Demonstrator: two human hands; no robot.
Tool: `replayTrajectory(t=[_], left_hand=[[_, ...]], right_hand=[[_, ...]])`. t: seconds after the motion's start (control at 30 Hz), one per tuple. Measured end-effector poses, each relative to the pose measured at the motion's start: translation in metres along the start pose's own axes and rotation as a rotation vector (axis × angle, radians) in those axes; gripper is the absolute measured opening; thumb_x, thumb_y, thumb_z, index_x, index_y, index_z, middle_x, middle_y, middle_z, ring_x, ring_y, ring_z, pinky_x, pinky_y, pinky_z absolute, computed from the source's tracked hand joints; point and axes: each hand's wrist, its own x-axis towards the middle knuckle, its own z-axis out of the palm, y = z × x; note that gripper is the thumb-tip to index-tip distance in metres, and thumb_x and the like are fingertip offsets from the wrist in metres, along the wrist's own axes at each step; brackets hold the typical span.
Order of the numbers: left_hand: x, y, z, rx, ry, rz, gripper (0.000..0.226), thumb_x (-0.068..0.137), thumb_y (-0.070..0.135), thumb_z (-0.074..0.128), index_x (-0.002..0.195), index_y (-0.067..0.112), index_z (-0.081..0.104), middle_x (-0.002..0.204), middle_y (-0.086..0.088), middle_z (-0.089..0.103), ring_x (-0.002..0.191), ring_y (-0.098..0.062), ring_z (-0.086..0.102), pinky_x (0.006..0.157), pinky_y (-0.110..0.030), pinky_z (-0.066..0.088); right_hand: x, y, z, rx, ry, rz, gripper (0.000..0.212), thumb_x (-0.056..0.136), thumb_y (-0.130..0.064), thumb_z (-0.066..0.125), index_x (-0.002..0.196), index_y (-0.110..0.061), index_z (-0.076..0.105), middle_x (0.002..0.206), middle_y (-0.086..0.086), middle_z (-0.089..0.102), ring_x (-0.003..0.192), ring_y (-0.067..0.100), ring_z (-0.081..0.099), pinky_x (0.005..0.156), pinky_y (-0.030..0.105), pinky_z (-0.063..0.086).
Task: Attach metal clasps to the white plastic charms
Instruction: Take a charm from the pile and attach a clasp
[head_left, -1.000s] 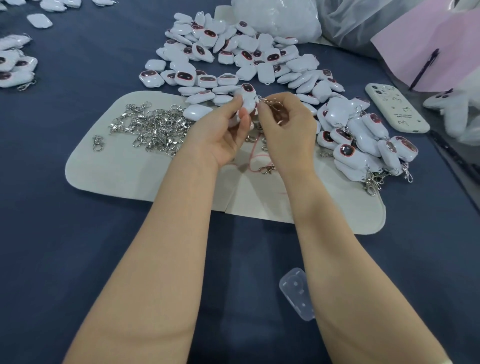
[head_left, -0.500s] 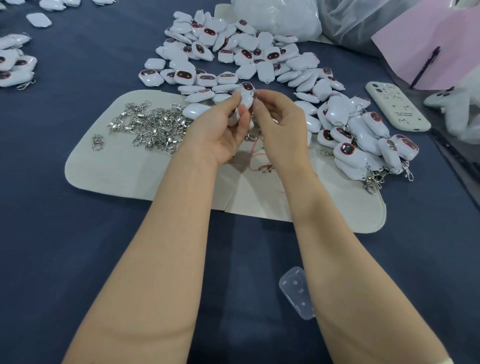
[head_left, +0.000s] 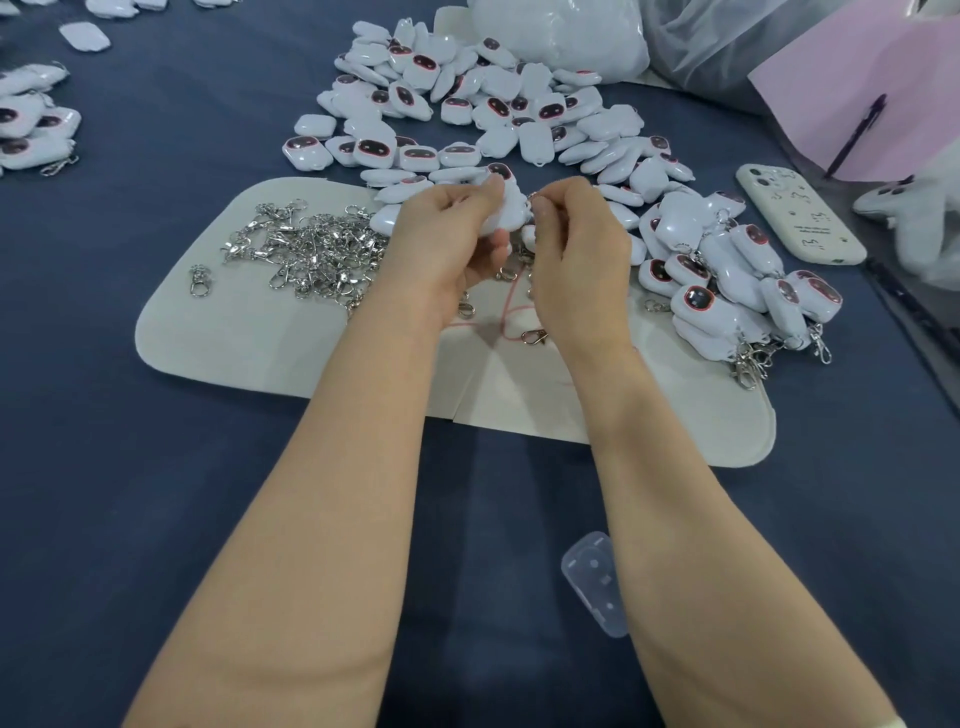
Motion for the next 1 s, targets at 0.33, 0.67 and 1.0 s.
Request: replayTrajectory(t=[0.33,0.67,1.0], left_hand=[[-0.003,0.01,-0.003,0.655,0.047,0.555,0.006,0.091,0.022,0.059,0.095,0.018,0.056,0.081,0.005,0.057,0.073,-0.016,0.055,0.071,-0.035,0.054],[0.002,0.0,-0.002,-0.065,-0.011,-0.024,0.009,0.095,0.016,0.056,0.089,0.009,0.056,0.073,-0.003,0.057,0.046,-0.001,0.058,0.047,-0.014,0.048],[0.001,0.0,-0.003,0.132,0.083,0.075,0.008,0.093,0.017,0.059,0.092,0.011,0.055,0.068,0.0,0.054,0.037,-0.001,0.051,0.039,-0.013,0.04]], right_hand=[[0.002,-0.002,0.0,-0.04,-0.129,0.039,0.016,0.095,-0.009,0.048,0.1,-0.004,0.063,0.093,0.011,0.063,0.083,0.02,0.054,0.076,0.028,0.042],[0.005,-0.006,0.005,0.492,0.008,0.407,0.008,0.095,-0.007,0.051,0.093,-0.008,0.059,0.075,0.001,0.062,0.065,0.01,0.06,0.065,0.023,0.053],[0.001,-0.001,-0.001,0.048,-0.039,0.081,0.011,0.091,-0.003,0.051,0.096,-0.005,0.06,0.083,-0.005,0.06,0.076,0.009,0.055,0.07,0.012,0.041]])
